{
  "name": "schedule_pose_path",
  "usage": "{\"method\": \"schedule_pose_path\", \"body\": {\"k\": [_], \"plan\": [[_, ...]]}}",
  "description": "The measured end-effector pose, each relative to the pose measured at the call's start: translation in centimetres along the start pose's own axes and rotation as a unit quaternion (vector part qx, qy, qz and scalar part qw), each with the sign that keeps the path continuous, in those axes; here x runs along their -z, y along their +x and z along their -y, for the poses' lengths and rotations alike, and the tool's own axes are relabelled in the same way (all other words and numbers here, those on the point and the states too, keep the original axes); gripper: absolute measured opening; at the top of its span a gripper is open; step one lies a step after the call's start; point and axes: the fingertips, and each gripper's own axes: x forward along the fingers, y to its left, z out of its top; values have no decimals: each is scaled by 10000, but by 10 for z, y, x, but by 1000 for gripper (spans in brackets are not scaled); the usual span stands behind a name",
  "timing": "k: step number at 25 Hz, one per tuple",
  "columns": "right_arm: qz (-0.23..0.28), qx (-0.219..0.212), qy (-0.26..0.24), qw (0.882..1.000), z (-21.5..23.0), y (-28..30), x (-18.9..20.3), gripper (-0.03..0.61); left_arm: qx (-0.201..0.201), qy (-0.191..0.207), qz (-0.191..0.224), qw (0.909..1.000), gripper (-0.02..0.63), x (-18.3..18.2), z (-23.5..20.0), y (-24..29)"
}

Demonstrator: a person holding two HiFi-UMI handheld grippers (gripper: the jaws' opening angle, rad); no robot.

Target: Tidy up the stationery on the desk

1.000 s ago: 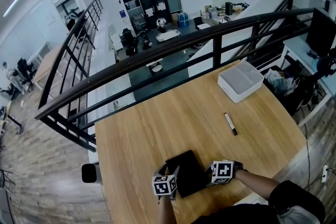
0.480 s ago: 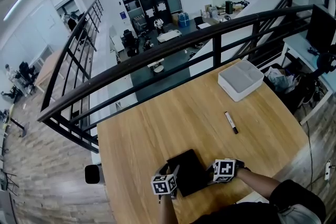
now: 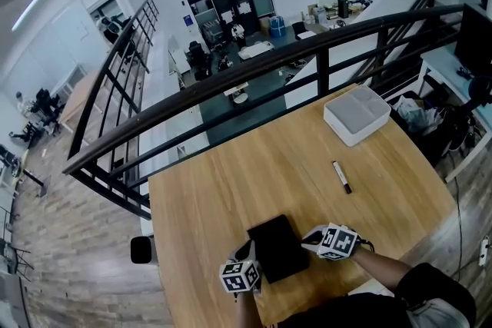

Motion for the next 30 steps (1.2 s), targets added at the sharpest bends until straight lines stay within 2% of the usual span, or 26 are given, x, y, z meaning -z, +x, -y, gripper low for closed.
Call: {"method": "schedule_pose_path", "body": {"k": [1, 6, 9, 14, 22, 30], "plan": [[210, 87, 64, 9997, 3, -4, -7, 6, 6, 64, 57, 10000, -3, -4, 5, -2], [1058, 390, 336, 9931, 14, -29, -30, 6, 142, 163, 451, 9987, -3, -22, 34, -13], [1537, 464, 456, 9860, 17, -45, -43, 6, 249, 181, 683, 9972, -3, -32, 52, -21], [2157, 722, 650, 9716, 29, -74, -52, 6, 372, 168, 814, 9958, -3, -38, 78, -26], [2361, 950, 826, 9635, 47, -95, -45, 6, 324, 37, 899, 9954, -3, -41, 91, -33], [2406, 1699, 1131, 9489, 103, -115, -35, 6, 181, 57, 951, 9953, -3, -47, 87, -36]]}}
